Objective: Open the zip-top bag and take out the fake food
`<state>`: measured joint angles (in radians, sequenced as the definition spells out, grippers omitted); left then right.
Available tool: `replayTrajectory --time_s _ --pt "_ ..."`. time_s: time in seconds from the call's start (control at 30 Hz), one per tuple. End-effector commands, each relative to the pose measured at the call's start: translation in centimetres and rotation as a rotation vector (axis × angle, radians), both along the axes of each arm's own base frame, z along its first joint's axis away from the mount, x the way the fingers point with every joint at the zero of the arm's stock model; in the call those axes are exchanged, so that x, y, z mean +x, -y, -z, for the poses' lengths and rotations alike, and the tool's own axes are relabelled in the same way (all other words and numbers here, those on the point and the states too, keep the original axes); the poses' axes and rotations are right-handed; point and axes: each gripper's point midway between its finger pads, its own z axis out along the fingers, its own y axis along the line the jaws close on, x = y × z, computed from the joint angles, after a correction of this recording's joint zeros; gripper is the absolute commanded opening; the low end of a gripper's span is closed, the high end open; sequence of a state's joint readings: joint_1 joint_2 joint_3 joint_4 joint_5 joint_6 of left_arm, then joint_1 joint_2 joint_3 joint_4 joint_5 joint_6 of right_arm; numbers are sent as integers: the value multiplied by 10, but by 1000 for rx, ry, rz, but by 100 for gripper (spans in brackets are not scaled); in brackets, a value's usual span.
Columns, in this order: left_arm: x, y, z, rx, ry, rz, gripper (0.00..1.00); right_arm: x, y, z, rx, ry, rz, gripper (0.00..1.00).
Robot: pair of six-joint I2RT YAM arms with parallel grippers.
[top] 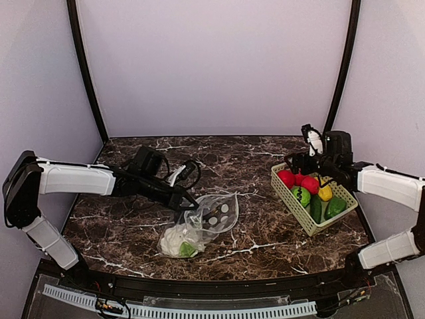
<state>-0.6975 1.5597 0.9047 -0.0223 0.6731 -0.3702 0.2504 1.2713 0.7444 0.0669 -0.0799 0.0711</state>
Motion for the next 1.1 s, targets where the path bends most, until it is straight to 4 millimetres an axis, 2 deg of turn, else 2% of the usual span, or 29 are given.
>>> replayTrajectory --time_s 0.0,0.1,0.2,0.33,0.5,0.67,0.87,1.07 --pt "4 -2 -12 -2 27 -3 1 -50 -88 -27 88 91 -370 83" --pt "3 -1 -17 -14 29 6 1 -87 -130 -39 152 116 -553 78" --pt "2 0 -25 -28 46 12 1 -114 -162 -40 198 93 -676 70" --pt "2 1 -34 -46 61 17 1 -134 -196 -26 250 -6 -755 62" --pt "2 1 -36 -54 61 19 1 -152 -236 -11 267 -94 -798 59" --pt "2 3 -39 -68 68 22 1 -158 -261 1 297 -208 -776 50" --pt "-4 12 -49 -93 93 48 1 -163 -281 28 261 -327 -756 41" --pt "-8 25 -60 -118 122 79 1 -168 -288 64 333 -452 -713 35"
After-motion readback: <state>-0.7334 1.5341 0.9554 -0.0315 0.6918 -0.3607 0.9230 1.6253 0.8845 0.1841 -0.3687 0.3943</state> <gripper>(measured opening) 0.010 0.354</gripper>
